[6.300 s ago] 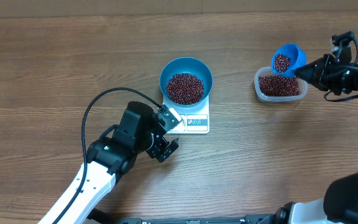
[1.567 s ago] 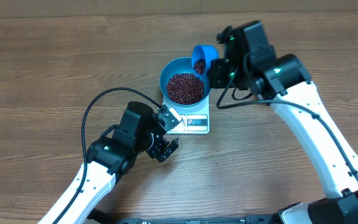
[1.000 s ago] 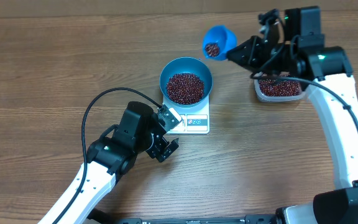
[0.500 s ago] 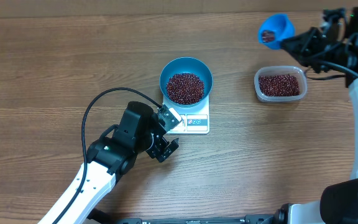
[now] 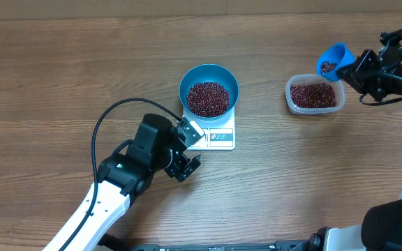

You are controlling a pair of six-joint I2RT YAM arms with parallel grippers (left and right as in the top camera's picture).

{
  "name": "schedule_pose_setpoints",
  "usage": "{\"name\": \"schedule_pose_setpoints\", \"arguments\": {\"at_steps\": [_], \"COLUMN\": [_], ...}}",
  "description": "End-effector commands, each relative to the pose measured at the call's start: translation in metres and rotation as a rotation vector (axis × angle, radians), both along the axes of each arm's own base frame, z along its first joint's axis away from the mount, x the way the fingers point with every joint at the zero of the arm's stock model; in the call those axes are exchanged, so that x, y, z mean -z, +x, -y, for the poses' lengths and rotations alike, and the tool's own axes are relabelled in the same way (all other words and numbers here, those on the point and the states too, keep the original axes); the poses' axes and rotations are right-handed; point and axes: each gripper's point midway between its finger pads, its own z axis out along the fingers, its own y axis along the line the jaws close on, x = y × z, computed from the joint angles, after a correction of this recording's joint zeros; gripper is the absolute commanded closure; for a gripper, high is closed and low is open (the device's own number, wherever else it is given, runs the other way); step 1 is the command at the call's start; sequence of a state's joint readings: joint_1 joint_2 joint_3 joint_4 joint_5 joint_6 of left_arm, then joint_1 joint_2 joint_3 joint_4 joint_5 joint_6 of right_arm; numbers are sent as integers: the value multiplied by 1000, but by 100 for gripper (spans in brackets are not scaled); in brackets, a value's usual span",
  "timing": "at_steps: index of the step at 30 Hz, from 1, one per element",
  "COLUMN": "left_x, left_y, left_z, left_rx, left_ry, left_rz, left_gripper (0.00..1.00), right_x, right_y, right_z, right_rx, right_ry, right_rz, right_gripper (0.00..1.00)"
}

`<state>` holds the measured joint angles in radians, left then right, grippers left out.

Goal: Scoop item into bowl and weigh 150g on scale
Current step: 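Move the scoop back over the bean tub, right gripper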

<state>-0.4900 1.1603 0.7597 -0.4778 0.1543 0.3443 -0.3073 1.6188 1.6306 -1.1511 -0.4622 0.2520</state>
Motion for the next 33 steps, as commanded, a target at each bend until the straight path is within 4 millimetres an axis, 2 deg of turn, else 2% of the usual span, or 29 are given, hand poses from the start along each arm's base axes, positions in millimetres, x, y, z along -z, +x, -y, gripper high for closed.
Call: {"name": "schedule_pose_setpoints", "arguments": {"at_steps": [1,5,14,18,25,33], "left_x": [-1,-1,-1,-1,-1,-1], "left_y": [-1,-1,-1,-1,-1,-1], "left_z": [0,0,0,0,0,0], "left_rx": [16,16,15,15,15,15], "left_ry": [-6,-6,-6,-6,-6,-6], "left_rz": [7,7,7,7,7,7], "left_gripper": [1,1,0,1,0,0], "right_x": [-11,-5,-1,4,5,5], "right_y": [-2,-6,-7,-8,-9,-16], "right_z": [13,24,28,21,-2,-2], "right_rx": [5,9,-56,-77,-135,-133], "right_ry": [-105,-179,-323,-478,-638,-719], "right_rz": [27,3,-8,-55,-83,-123], "right_gripper": [96,96,96,96,96,96]}}
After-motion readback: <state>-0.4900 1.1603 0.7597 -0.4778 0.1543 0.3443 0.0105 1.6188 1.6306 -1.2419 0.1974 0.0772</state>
